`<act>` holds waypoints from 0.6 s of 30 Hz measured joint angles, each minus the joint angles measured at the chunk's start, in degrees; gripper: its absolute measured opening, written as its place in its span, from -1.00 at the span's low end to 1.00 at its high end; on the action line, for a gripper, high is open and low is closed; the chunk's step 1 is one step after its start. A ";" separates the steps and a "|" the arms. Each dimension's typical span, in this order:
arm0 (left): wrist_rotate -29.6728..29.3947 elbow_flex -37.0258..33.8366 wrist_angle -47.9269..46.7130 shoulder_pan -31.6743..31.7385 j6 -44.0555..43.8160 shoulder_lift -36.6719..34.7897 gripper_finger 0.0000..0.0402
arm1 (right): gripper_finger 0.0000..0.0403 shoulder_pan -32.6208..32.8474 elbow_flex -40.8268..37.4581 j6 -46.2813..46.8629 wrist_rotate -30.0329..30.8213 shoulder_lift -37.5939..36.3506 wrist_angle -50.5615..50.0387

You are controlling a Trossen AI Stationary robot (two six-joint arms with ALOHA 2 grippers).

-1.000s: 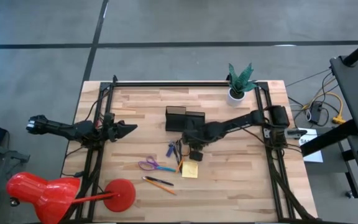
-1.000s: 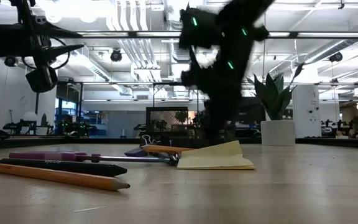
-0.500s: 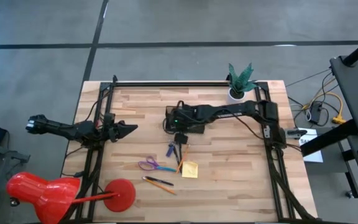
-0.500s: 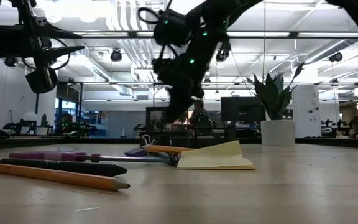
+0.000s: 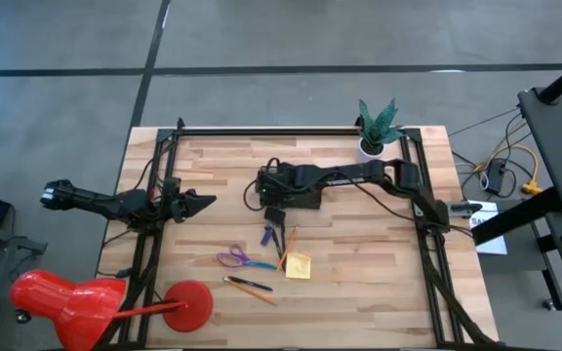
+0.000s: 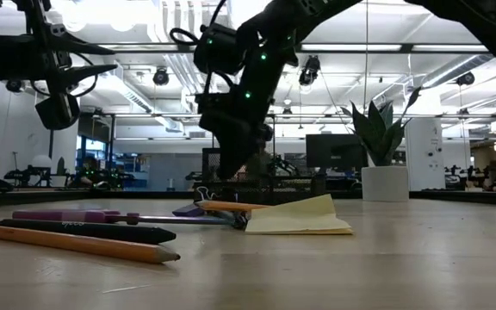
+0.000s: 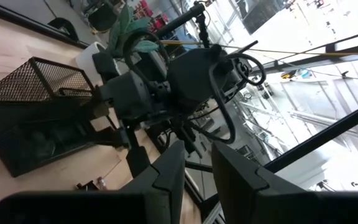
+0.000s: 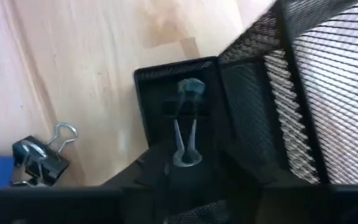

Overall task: Pick and place office supplies into organizer
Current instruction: Put the right black binder clip into the desk organizer

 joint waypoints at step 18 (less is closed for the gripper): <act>0.17 0.00 -0.03 -0.01 0.20 0.13 -0.67 | -0.04 8.65 -10.90 -41.02 1.66 -6.69 1.97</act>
